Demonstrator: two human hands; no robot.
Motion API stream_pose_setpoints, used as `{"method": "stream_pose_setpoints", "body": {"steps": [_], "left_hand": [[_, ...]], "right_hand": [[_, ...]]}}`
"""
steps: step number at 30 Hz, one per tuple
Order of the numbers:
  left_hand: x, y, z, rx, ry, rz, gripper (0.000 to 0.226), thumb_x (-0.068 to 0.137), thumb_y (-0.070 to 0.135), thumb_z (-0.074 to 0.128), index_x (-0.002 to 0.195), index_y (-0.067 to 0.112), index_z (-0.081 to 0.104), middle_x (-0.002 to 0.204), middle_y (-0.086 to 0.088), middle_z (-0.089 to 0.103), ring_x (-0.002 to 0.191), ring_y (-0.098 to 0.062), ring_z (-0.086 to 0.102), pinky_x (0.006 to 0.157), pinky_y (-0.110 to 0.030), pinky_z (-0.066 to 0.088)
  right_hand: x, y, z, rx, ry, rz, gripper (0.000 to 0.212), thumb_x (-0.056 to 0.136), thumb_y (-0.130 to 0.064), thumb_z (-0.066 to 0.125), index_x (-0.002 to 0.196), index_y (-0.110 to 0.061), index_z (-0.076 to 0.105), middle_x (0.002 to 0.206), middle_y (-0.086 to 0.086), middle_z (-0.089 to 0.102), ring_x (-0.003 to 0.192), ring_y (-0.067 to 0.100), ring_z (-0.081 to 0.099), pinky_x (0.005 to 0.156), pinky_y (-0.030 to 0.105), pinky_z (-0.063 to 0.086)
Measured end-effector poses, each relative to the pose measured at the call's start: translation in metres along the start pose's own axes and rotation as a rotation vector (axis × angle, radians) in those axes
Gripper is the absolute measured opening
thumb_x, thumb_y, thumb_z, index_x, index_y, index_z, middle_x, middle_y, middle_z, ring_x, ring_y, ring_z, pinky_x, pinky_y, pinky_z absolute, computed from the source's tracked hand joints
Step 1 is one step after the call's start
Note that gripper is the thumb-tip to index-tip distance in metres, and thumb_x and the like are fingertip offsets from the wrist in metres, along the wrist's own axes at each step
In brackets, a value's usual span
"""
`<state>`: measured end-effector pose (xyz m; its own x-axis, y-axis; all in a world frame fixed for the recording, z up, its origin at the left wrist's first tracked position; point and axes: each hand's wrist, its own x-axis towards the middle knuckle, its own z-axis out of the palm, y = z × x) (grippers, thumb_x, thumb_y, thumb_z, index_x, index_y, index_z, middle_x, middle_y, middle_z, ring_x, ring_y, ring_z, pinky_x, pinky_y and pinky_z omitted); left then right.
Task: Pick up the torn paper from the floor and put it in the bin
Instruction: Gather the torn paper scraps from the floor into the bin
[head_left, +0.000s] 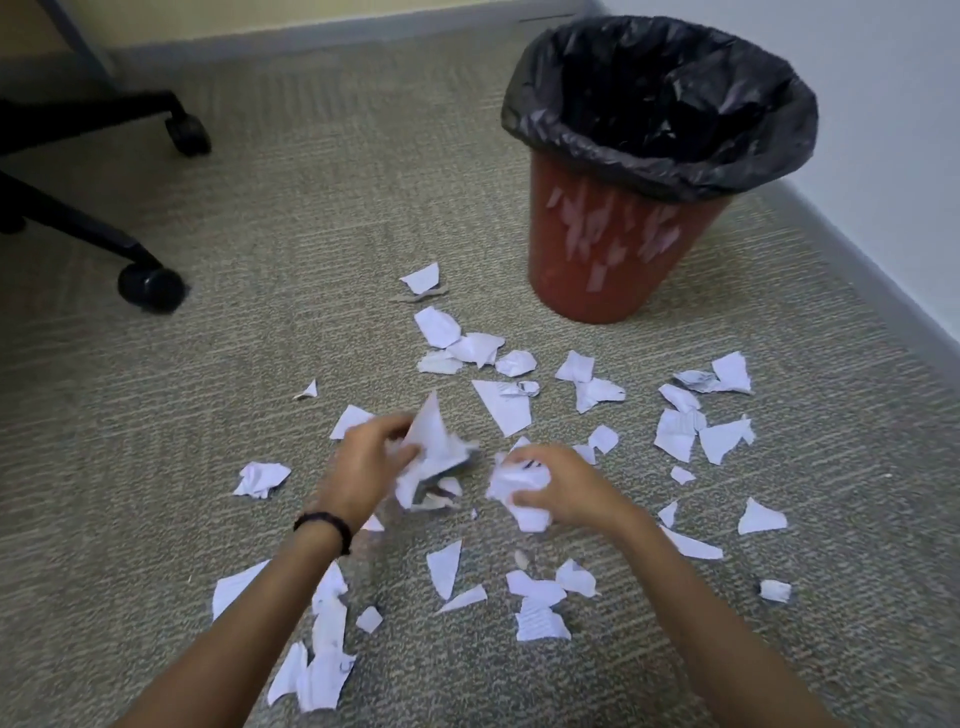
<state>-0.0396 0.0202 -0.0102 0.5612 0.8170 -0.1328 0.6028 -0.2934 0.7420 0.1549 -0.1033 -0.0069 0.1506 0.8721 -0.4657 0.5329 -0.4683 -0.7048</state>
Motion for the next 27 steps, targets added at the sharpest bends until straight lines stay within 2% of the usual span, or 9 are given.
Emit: {"method": "stream_pose_setpoints", "body": {"steps": [4, 7, 10, 13, 16, 18, 21, 23, 27], "left_hand": [[0.056, 0.093, 0.002, -0.291, 0.029, 0.143, 0.023, 0.082, 0.006, 0.069, 0.104, 0.006, 0.068, 0.096, -0.001, 0.069, 0.08, 0.003, 0.062, 0.078, -0.009, 0.048], [0.092, 0.158, -0.003, -0.517, 0.026, 0.224, 0.021, 0.083, 0.005, 0.068, 0.103, 0.009, 0.066, 0.098, -0.006, 0.069, 0.087, -0.012, 0.064, 0.083, -0.024, 0.052], [0.126, 0.206, -0.01, -0.658, 0.069, 0.261, 0.015, 0.081, 0.014, 0.07, 0.094, 0.009, 0.064, 0.094, -0.013, 0.063, 0.086, -0.019, 0.057, 0.079, -0.039, 0.051], [0.155, 0.242, -0.012, -0.743, 0.08, 0.196, 0.006, 0.084, 0.015, 0.063, 0.083, 0.01, 0.059, 0.084, -0.012, 0.057, 0.077, -0.02, 0.052, 0.067, -0.035, 0.047], [0.168, 0.274, -0.019, -0.85, 0.059, 0.028, 0.016, 0.089, 0.017, 0.053, 0.075, 0.012, 0.048, 0.074, -0.011, 0.047, 0.067, -0.021, 0.044, 0.061, -0.029, 0.04], [0.17, 0.286, -0.019, -0.994, -0.015, -0.029, 0.024, 0.096, 0.029, 0.048, 0.107, 0.009, 0.053, 0.111, -0.018, 0.056, 0.095, -0.031, 0.058, 0.083, -0.038, 0.051], [0.165, 0.286, -0.021, -1.056, -0.028, -0.061, 0.062, 0.101, 0.037, 0.037, 0.15, 0.008, 0.013, 0.154, -0.015, 0.02, 0.137, -0.034, 0.034, 0.108, -0.042, 0.04], [0.162, 0.279, -0.02, -1.051, -0.018, -0.026, 0.067, 0.1, 0.036, 0.039, 0.151, 0.015, 0.0, 0.157, -0.015, 0.012, 0.142, -0.032, 0.027, 0.112, -0.042, 0.035], [0.151, 0.263, -0.02, -1.058, 0.034, 0.015, 0.063, 0.101, 0.025, 0.042, 0.151, 0.015, 0.006, 0.154, -0.013, 0.023, 0.142, -0.024, 0.029, 0.117, -0.037, 0.028]], "right_hand": [[-0.012, -0.027, -0.074, 0.372, 0.293, -0.033, 0.034, 0.082, -0.015, 0.071, 0.112, -0.022, 0.058, 0.102, -0.01, 0.053, 0.095, 0.005, 0.048, 0.064, 0.009, 0.038], [-0.017, -0.047, -0.126, 0.683, 0.447, -0.128, 0.024, 0.079, -0.007, 0.071, 0.093, -0.026, 0.063, 0.096, -0.003, 0.067, 0.086, 0.015, 0.064, 0.073, 0.029, 0.052], [-0.014, -0.068, -0.176, 0.844, 0.596, -0.211, 0.018, 0.083, -0.003, 0.064, 0.096, -0.016, 0.062, 0.081, -0.001, 0.069, 0.064, 0.01, 0.067, 0.053, 0.023, 0.054], [-0.007, -0.091, -0.217, 0.979, 0.713, -0.23, 0.007, 0.092, -0.005, 0.053, 0.097, -0.006, 0.056, 0.067, 0.001, 0.067, 0.05, 0.01, 0.063, 0.047, 0.02, 0.051], [0.0, -0.105, -0.24, 1.257, 0.7, -0.284, 0.013, 0.097, -0.005, 0.043, 0.095, 0.001, 0.055, 0.083, 0.01, 0.064, 0.071, 0.019, 0.067, 0.071, 0.03, 0.055], [0.005, -0.106, -0.25, 1.361, 0.694, -0.282, 0.02, 0.097, -0.011, 0.046, 0.112, 0.001, 0.052, 0.106, 0.013, 0.055, 0.102, 0.028, 0.062, 0.091, 0.038, 0.049], [0.007, -0.104, -0.255, 1.389, 0.691, -0.317, 0.032, 0.086, -0.01, 0.057, 0.117, -0.007, 0.051, 0.115, 0.011, 0.056, 0.106, 0.028, 0.061, 0.099, 0.048, 0.046], [0.005, -0.099, -0.251, 1.307, 0.711, -0.343, 0.041, 0.073, -0.009, 0.06, 0.112, -0.018, 0.049, 0.119, 0.005, 0.05, 0.107, 0.023, 0.051, 0.102, 0.043, 0.042], [-0.007, -0.083, -0.215, 1.065, 0.848, -0.32, 0.044, 0.089, -0.001, 0.049, 0.128, -0.019, 0.044, 0.136, 0.006, 0.044, 0.124, 0.015, 0.047, 0.105, 0.028, 0.041]]}}
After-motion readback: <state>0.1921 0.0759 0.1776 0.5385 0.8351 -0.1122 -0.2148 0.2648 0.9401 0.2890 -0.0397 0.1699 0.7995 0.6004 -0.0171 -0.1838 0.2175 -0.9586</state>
